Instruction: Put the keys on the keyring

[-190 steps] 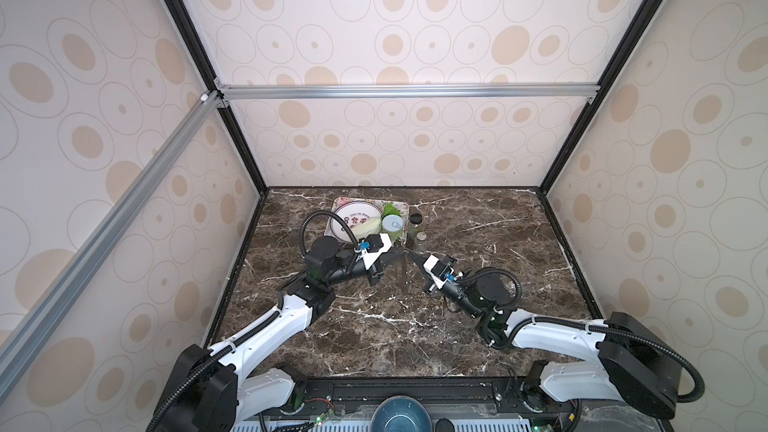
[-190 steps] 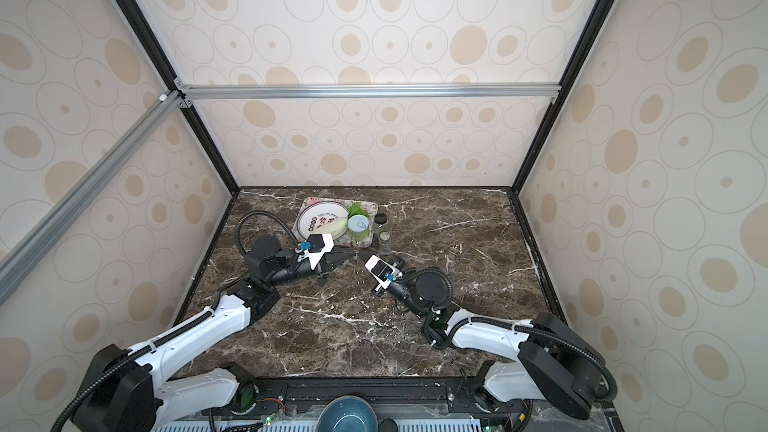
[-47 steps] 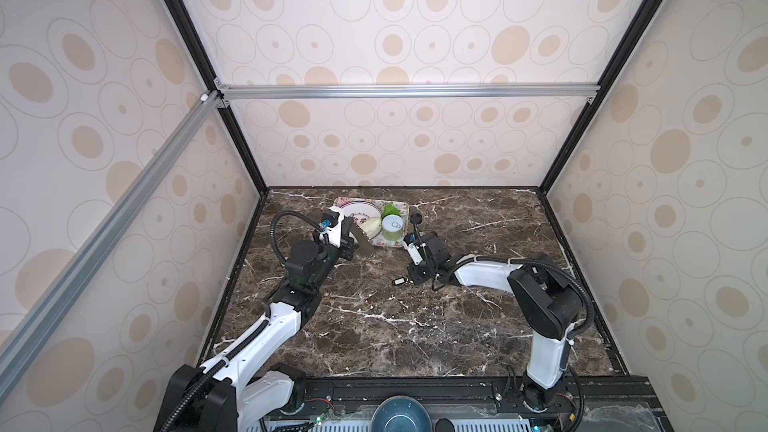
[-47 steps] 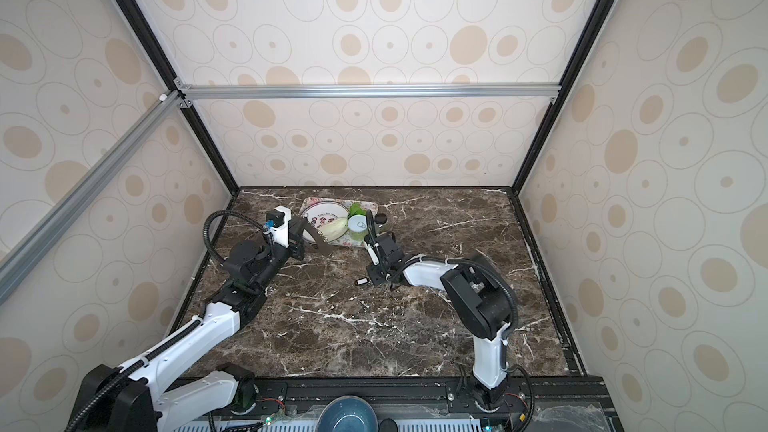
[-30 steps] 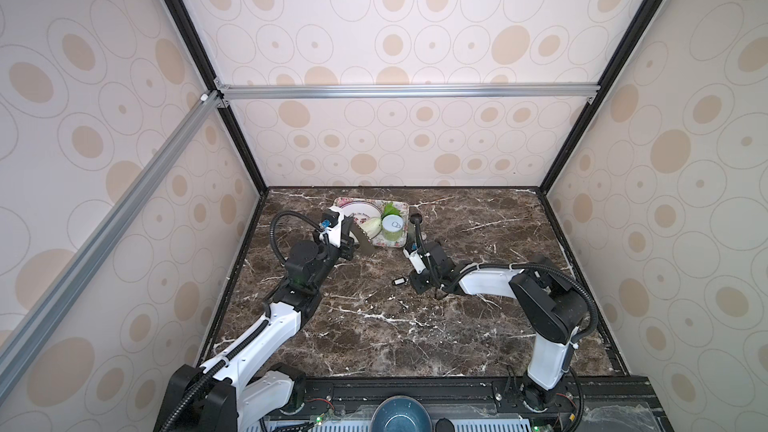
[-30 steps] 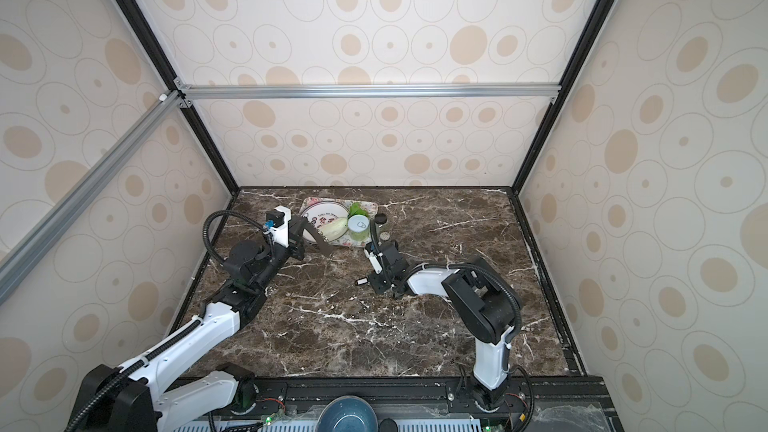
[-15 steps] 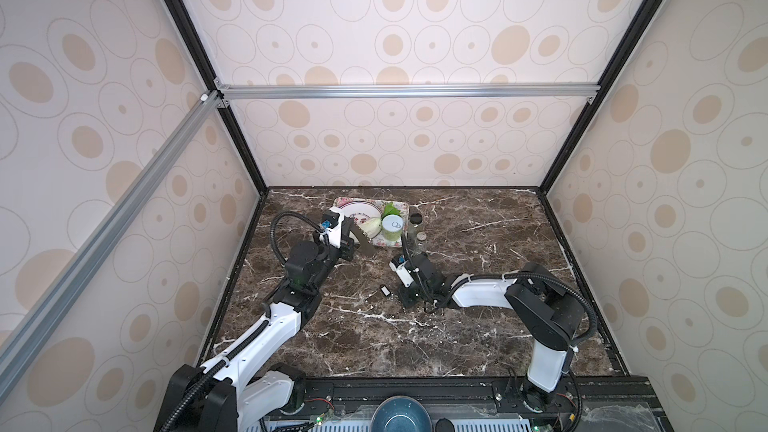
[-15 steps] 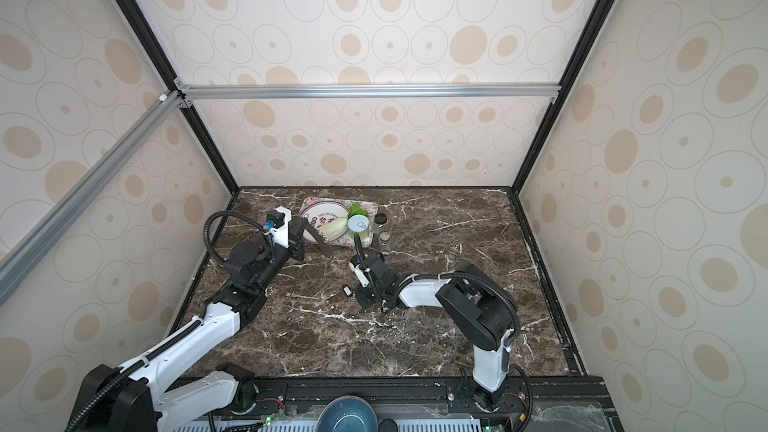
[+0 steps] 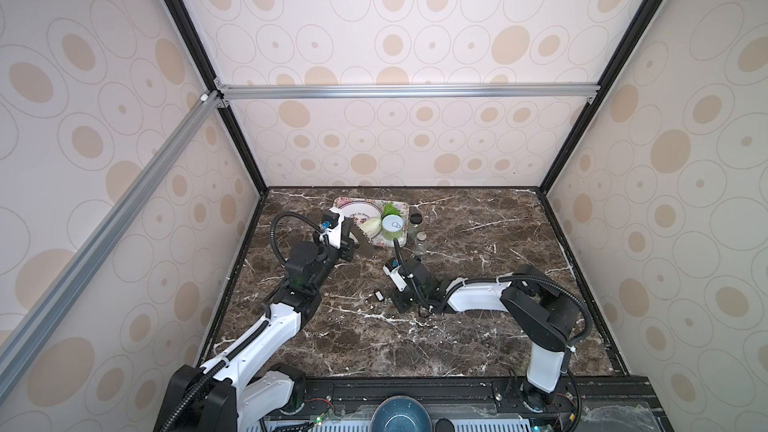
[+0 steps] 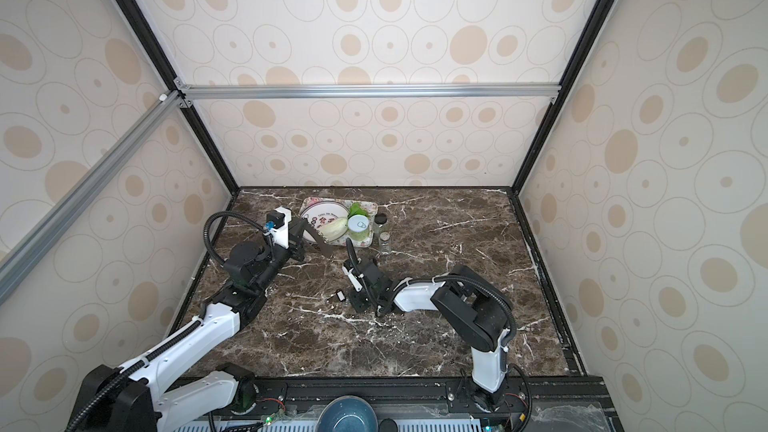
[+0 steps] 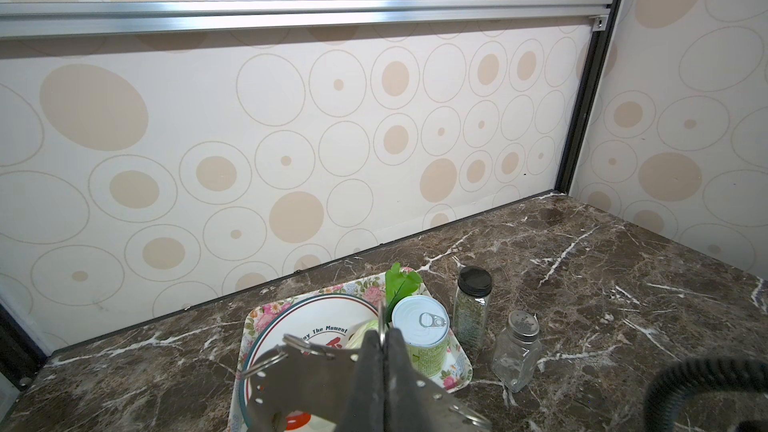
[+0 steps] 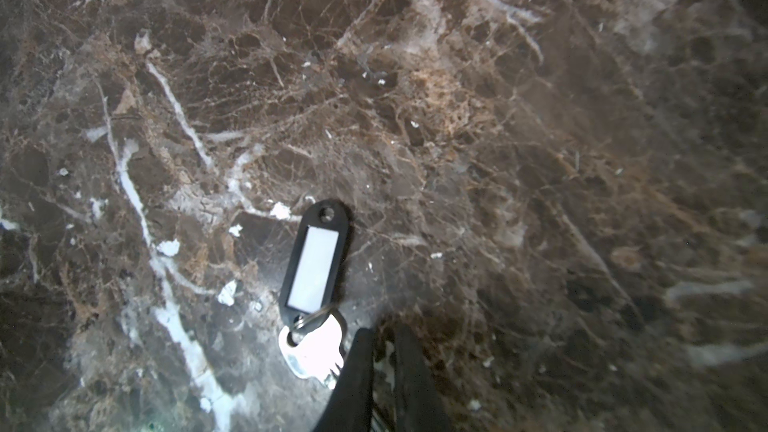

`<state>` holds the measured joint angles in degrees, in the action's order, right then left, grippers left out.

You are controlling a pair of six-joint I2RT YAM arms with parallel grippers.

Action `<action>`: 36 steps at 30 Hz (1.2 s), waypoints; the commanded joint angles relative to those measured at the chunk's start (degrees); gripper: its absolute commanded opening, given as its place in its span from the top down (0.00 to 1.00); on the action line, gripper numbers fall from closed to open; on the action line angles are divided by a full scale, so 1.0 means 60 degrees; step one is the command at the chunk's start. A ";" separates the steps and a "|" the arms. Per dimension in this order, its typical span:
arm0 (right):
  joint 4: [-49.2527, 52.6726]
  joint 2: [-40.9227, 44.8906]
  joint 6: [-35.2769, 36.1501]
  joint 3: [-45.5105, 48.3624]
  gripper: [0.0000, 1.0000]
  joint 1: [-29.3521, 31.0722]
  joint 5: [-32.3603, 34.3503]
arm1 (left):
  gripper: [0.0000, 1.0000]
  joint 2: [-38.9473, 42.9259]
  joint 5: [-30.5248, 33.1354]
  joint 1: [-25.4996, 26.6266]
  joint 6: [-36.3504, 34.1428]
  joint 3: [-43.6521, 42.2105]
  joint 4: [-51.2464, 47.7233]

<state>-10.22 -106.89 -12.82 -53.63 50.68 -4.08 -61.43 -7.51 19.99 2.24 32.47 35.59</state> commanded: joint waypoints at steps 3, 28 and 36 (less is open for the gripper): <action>0.0227 0.0024 0.0279 0.0511 0.87 0.0136 -0.0287 | 1.00 0.0263 -0.0023 -0.0066 0.0137 0.0082 0.0572; -0.0359 0.0975 -0.0108 0.0798 0.82 0.1105 0.0020 | 1.00 0.0321 -0.0125 -0.0074 0.0196 0.0025 0.0630; -0.3052 0.1485 0.1790 0.2493 0.79 0.0312 -0.0890 | 1.00 0.0416 -0.0168 -0.0068 0.0183 0.0011 0.0601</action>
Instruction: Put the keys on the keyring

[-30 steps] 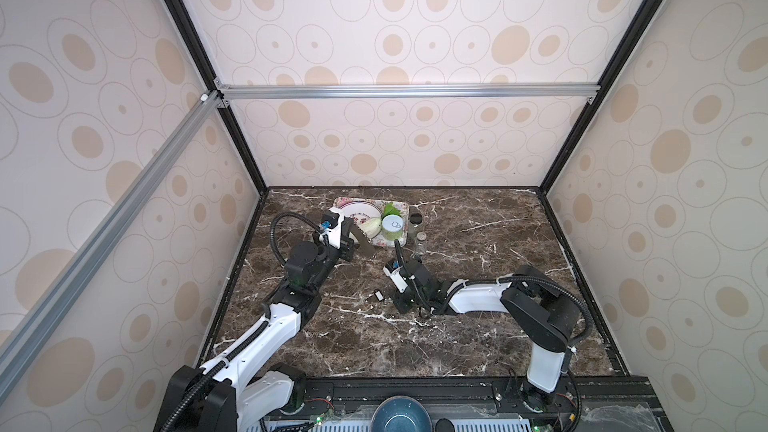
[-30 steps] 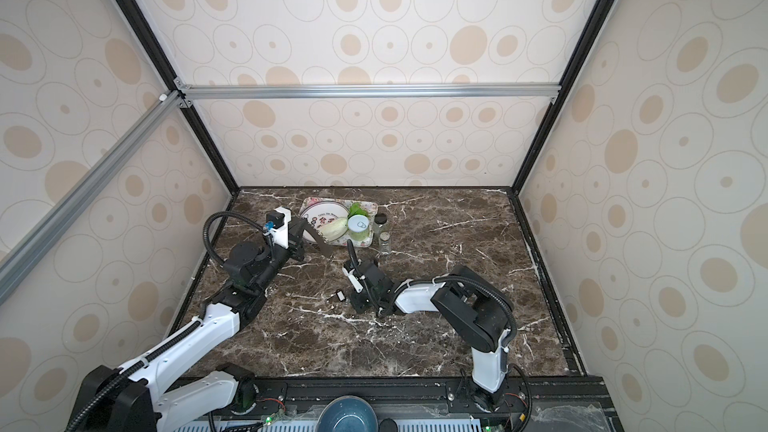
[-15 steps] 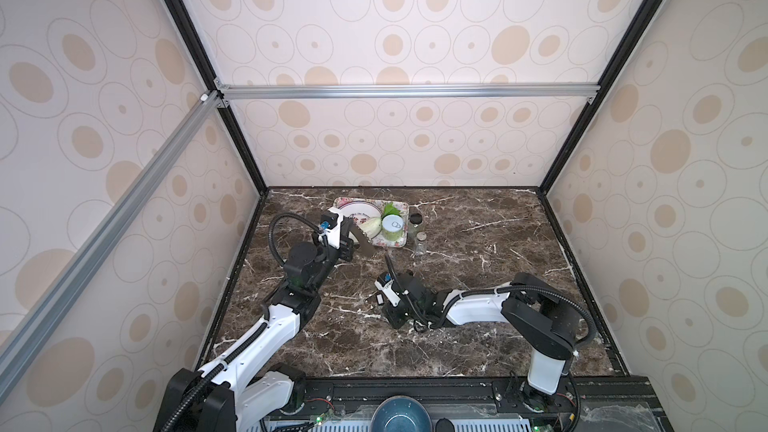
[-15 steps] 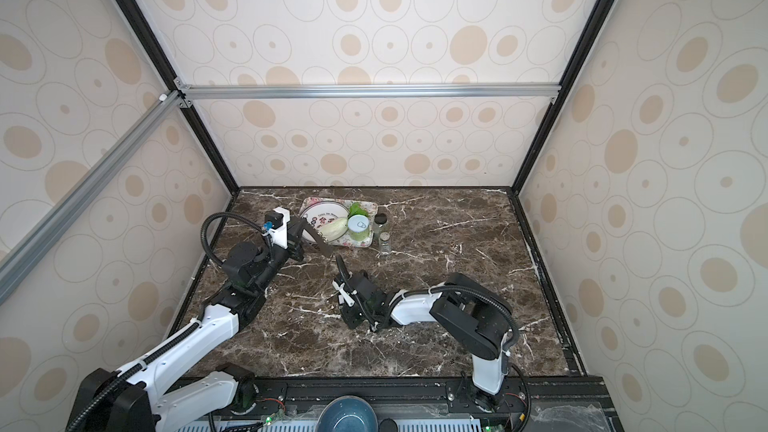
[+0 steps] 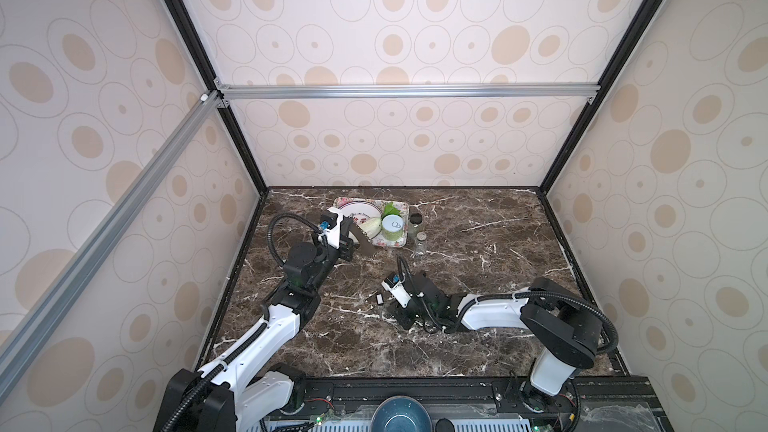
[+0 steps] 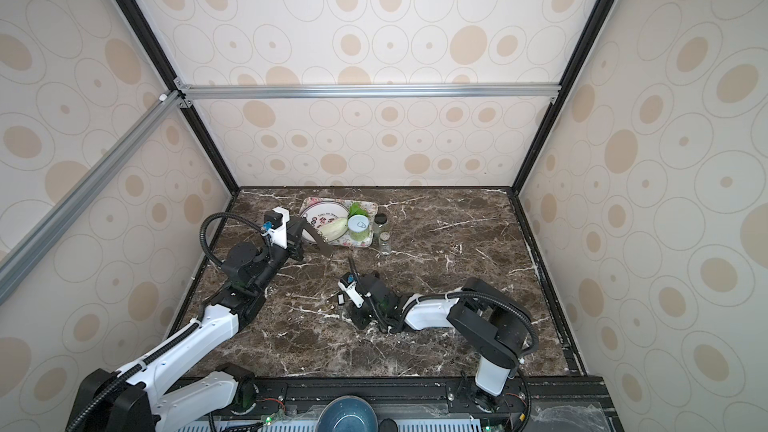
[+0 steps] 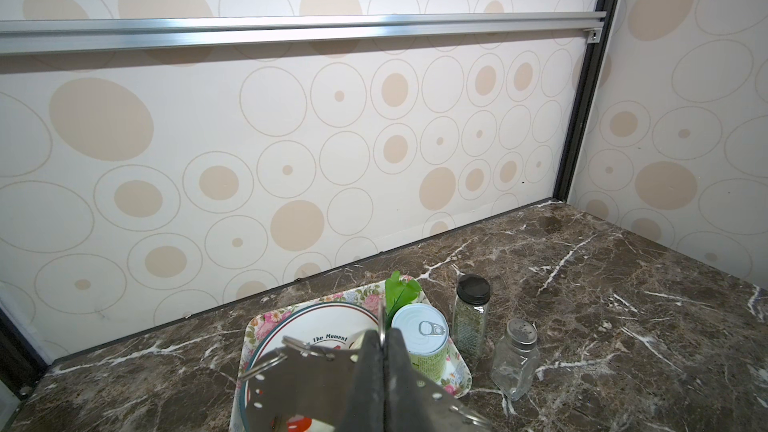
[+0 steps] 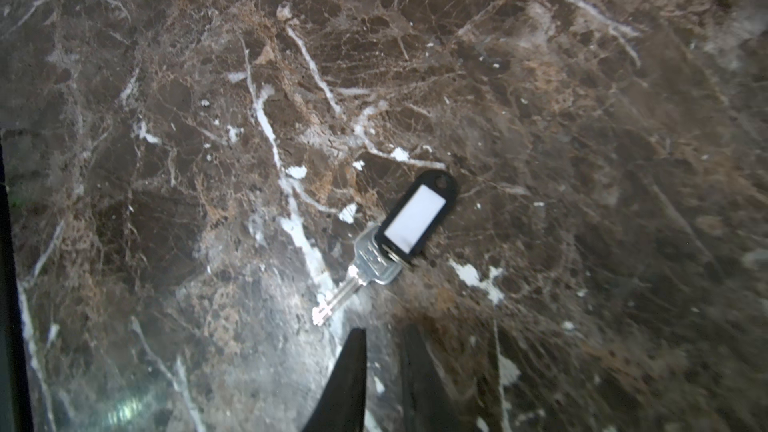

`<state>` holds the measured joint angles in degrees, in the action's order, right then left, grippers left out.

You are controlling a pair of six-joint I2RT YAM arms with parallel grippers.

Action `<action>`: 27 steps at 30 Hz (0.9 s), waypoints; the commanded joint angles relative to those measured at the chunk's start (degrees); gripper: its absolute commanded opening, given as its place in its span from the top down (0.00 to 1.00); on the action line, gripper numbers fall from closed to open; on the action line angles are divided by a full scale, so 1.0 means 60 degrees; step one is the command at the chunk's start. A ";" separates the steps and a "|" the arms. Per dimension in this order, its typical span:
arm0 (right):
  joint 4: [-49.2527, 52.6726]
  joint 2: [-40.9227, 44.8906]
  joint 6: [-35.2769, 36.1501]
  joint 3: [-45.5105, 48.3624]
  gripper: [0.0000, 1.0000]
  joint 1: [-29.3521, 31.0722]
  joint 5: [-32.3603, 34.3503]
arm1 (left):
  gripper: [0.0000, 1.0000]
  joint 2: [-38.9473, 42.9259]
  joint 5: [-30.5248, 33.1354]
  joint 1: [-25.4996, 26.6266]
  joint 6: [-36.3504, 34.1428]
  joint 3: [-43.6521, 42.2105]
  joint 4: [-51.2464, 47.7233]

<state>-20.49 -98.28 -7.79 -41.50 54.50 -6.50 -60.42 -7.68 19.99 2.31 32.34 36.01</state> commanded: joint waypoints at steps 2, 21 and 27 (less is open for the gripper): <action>-0.1907 -0.0158 0.1460 0.0631 0.77 -0.0636 -0.1107 | 1.00 0.0213 -0.0197 -0.0065 0.0172 0.0056 0.0532; -0.2706 -0.1982 0.2718 -0.0076 0.67 -0.1430 -0.3728 | 1.00 0.0124 -0.0169 -0.0076 0.0070 0.0089 0.0546; -0.2528 -0.2205 0.2675 -0.0314 0.68 -0.1434 -0.3967 | 1.00 0.0139 -0.0184 -0.0068 0.0070 0.0081 0.0533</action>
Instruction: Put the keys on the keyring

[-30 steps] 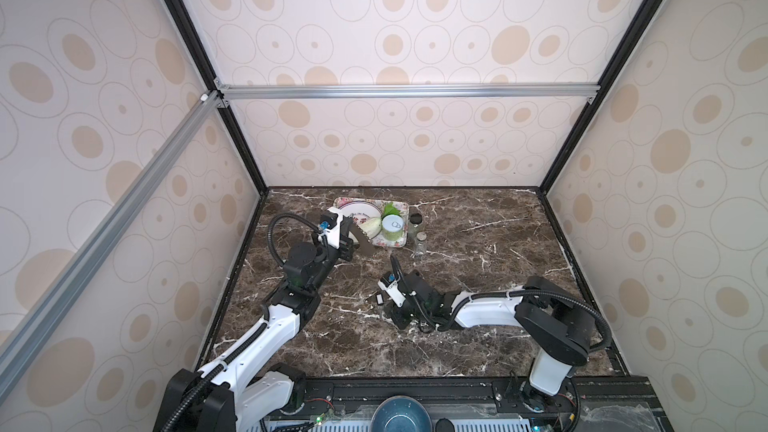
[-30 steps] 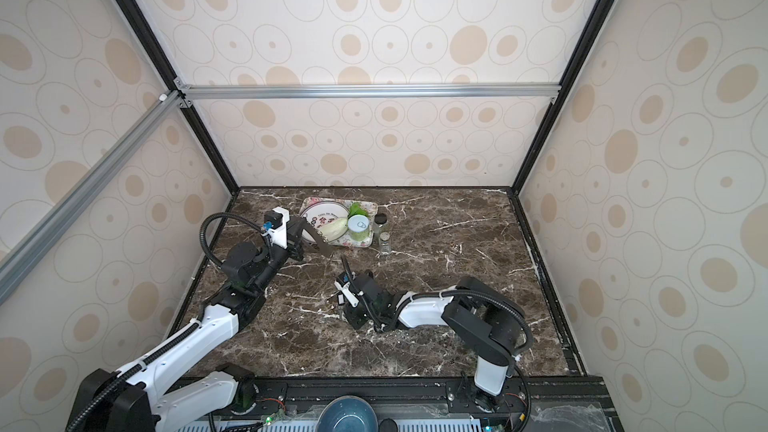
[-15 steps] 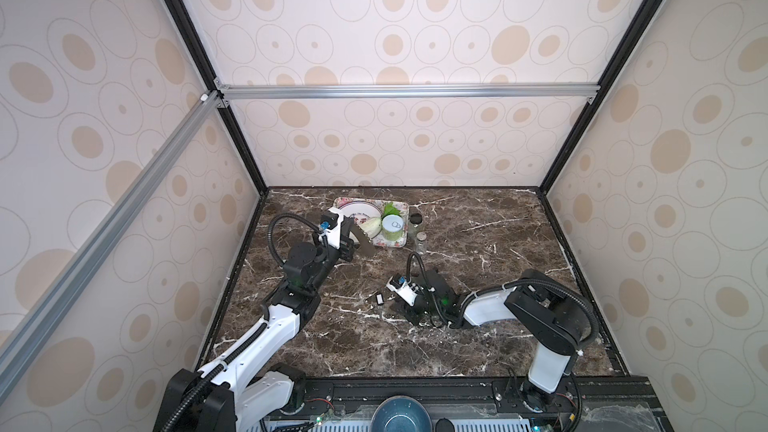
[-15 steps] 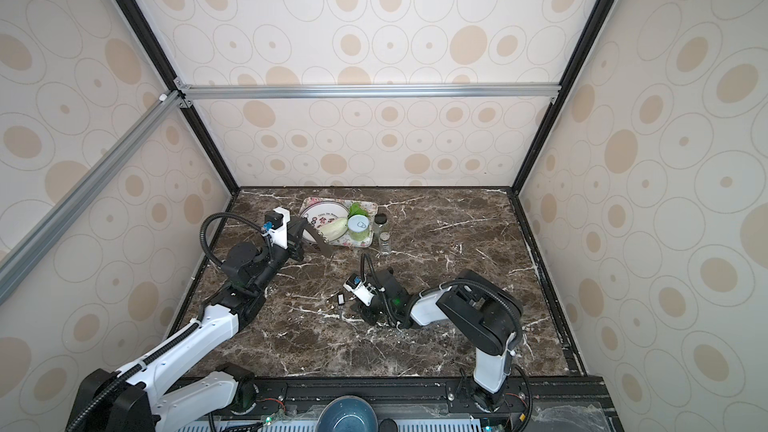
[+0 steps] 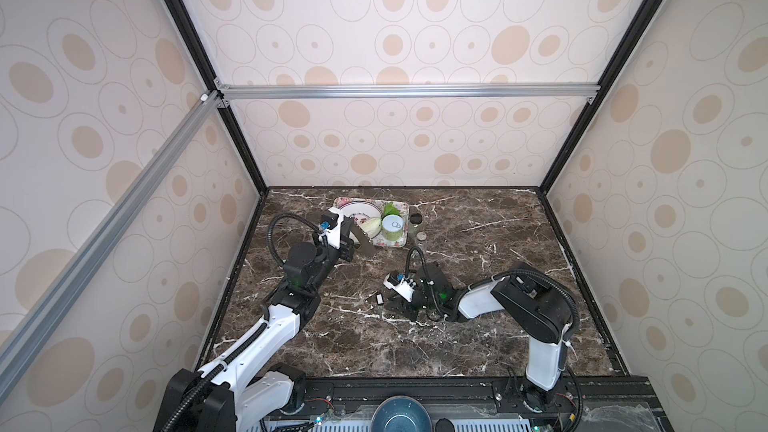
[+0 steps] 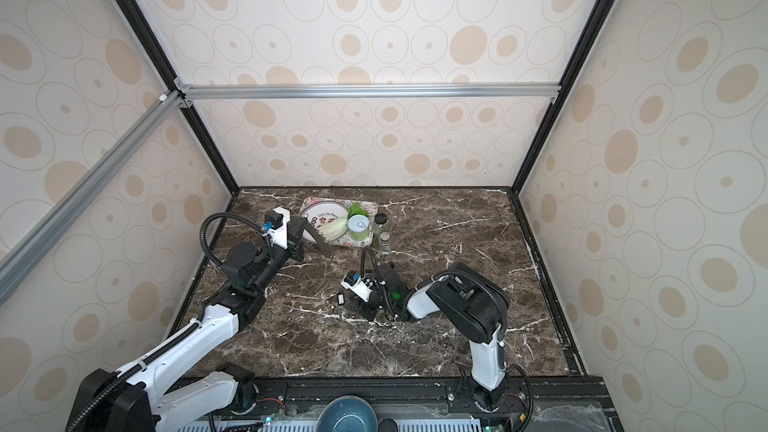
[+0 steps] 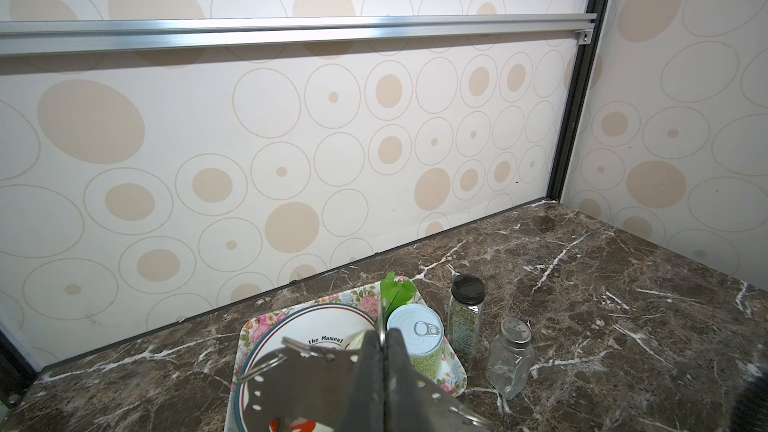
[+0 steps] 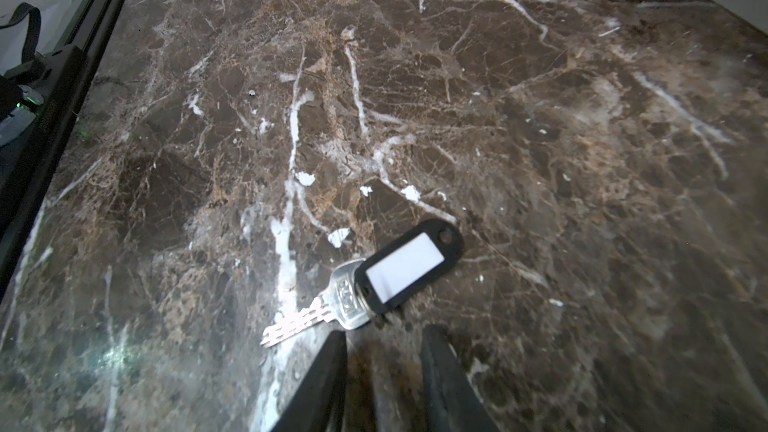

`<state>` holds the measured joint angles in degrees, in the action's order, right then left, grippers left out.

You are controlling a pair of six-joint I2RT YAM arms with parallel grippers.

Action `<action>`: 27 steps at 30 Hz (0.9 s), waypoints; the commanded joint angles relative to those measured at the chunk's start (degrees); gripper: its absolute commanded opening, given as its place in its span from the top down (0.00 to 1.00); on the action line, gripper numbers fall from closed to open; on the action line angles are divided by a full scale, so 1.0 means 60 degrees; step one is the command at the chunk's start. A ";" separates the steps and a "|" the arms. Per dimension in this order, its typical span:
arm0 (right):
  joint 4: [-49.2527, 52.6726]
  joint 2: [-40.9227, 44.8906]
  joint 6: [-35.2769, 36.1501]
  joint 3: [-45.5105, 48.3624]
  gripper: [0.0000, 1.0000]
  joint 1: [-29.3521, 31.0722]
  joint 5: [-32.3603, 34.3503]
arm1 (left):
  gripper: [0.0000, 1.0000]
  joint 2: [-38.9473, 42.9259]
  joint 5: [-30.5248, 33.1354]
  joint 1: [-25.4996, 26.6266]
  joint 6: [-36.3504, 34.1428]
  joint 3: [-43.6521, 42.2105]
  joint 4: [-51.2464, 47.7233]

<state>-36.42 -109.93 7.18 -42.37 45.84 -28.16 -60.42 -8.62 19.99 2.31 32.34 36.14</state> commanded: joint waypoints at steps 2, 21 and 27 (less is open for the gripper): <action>0.0141 -0.0347 0.0152 -0.0238 0.68 0.0020 -0.0375 | 1.00 0.0153 -0.0013 -0.0068 0.0070 0.0074 0.0510; 0.0232 -0.0405 0.0066 -0.0449 0.98 0.0020 -0.0580 | 1.00 0.0181 -0.0013 -0.0066 0.0055 0.0060 0.0510; -0.0182 0.0146 -0.0259 -0.0061 1.00 0.0020 -0.0474 | 1.00 0.0212 -0.0028 -0.0076 0.0055 0.0057 0.0510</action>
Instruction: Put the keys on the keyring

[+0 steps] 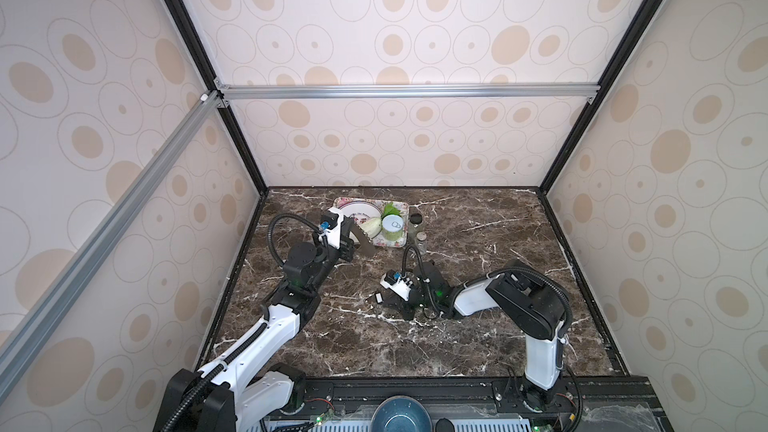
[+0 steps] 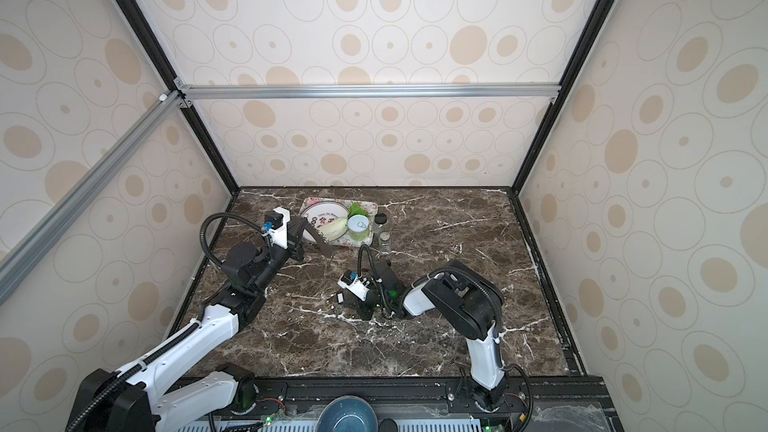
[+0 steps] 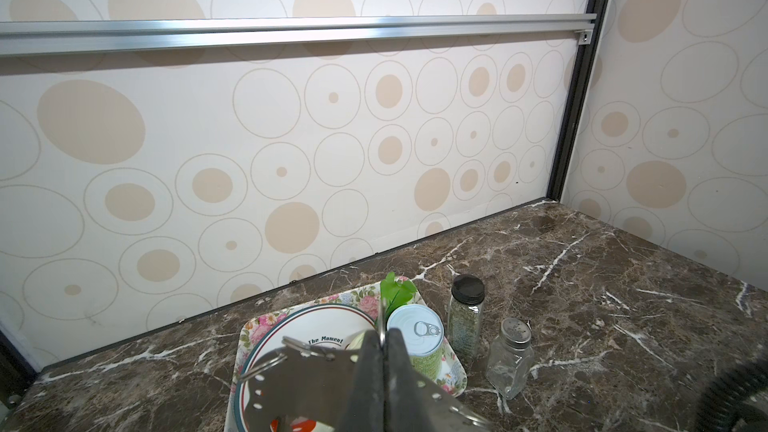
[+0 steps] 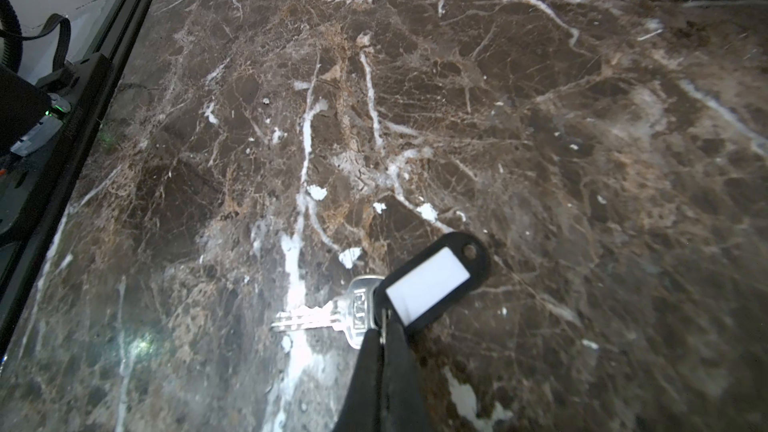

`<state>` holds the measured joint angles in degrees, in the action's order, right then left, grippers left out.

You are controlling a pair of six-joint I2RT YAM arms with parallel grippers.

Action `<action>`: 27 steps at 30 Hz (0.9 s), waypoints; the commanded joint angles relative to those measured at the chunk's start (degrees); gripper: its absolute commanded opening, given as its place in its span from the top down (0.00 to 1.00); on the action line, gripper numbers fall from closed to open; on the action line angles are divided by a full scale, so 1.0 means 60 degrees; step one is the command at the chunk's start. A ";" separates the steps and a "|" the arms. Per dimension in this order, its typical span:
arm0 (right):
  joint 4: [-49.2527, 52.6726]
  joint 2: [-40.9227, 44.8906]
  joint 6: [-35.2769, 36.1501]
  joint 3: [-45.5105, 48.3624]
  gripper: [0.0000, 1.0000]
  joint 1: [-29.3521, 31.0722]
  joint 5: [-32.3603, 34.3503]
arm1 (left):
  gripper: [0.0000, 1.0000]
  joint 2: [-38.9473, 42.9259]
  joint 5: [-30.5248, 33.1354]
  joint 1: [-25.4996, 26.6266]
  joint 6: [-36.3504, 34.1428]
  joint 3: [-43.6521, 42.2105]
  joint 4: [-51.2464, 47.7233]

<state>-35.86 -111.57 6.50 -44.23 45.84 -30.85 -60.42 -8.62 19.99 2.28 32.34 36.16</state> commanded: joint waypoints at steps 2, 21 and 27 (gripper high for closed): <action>-0.0454 0.0832 -0.0353 0.0513 1.00 0.0018 0.0225 | 1.00 0.0209 -0.0078 -0.0070 0.0059 0.0060 0.0517; 0.6203 0.8468 -0.4039 0.1267 1.00 -0.0198 0.6158 | 1.00 -0.1089 -0.3581 0.0182 -0.0577 0.1224 -0.0280; 0.8587 0.9371 -0.4002 0.0063 1.00 -0.1674 0.5434 | 1.00 -0.1459 -0.3138 0.1132 -0.1997 0.1593 -0.0973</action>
<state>4.80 -56.88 -16.47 -41.60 38.87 1.67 -68.86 -26.70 24.25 -3.38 38.33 31.75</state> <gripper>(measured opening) 0.045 0.048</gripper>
